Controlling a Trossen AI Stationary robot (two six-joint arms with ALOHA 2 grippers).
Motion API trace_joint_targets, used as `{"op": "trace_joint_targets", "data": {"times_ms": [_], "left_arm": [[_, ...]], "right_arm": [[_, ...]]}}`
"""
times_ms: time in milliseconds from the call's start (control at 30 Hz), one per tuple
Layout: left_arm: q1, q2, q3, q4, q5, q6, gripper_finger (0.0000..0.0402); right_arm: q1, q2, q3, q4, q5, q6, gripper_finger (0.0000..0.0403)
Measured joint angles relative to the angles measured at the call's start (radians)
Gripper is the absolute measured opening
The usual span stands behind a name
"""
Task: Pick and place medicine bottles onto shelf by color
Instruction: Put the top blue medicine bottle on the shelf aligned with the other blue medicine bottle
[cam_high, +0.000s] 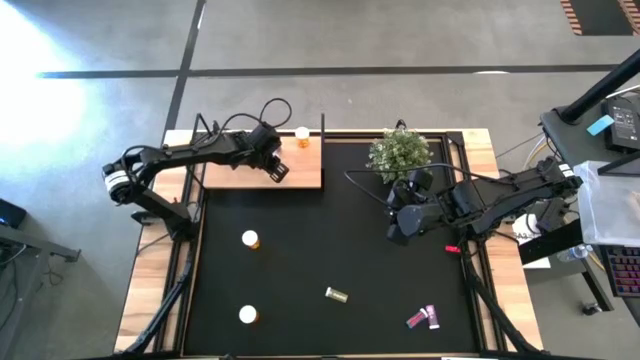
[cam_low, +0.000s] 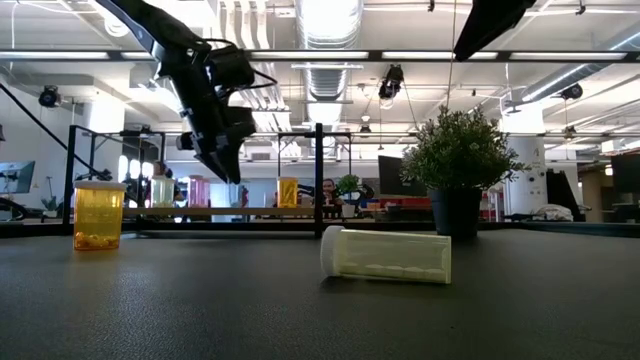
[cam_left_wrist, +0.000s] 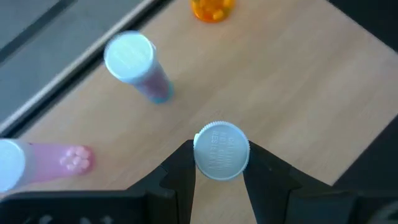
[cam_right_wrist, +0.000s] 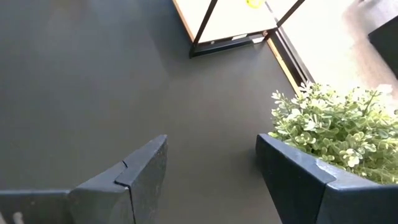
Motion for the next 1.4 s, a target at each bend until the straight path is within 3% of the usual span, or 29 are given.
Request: {"op": "trace_joint_targets", "data": {"times_ms": [400, 1400], "left_arm": [[0.003, 0.000, -0.001, 0.001, 0.003, 0.022, 0.0100], [0.020, 0.006, -0.002, 0.017, -0.007, 0.042, 0.0100]], "right_arm": [[0.000, 0.000, 0.001, 0.000, 0.000, -0.116, 0.0235], [0.000, 0.000, 0.007, 0.001, 0.000, -0.108, 0.0235]]}}
